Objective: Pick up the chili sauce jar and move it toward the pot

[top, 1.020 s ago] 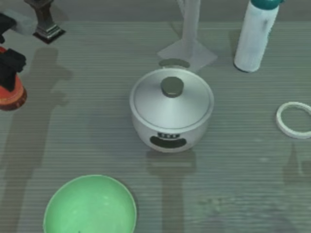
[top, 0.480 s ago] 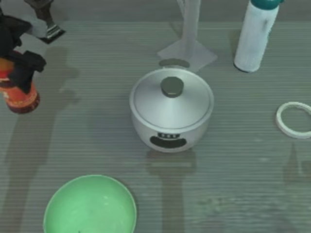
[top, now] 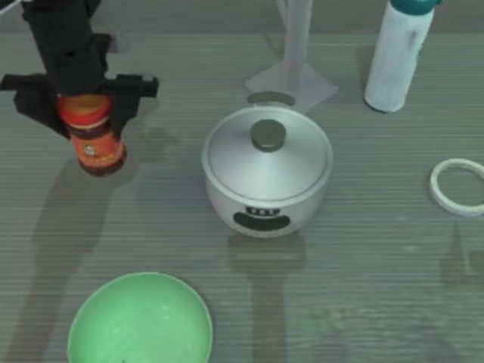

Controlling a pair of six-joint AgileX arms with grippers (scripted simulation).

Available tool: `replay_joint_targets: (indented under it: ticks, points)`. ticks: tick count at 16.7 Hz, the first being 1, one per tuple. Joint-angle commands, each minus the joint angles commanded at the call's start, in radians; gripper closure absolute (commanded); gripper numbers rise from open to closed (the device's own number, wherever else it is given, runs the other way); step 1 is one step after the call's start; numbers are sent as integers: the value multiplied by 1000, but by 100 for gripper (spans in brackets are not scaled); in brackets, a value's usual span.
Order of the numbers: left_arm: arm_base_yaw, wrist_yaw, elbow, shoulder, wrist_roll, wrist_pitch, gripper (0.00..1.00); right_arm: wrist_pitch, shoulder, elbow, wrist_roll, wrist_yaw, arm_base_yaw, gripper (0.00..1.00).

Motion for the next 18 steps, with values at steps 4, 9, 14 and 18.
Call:
replay_joint_targets:
  ticks: [4, 9, 14, 18]
  points:
    - [-53, -2, -1, 26, -131, 20, 100, 0, 0, 0, 0, 0, 0, 0]
    - [-51, -1, -3, 23, -134, 19, 100, 0, 0, 0, 0, 0, 0, 0]
    - [-52, -1, -87, 43, -133, 123, 100, 0, 0, 0, 0, 0, 0, 0]
    - [-52, -1, -148, 60, -133, 200, 100, 0, 0, 0, 0, 0, 0, 0]
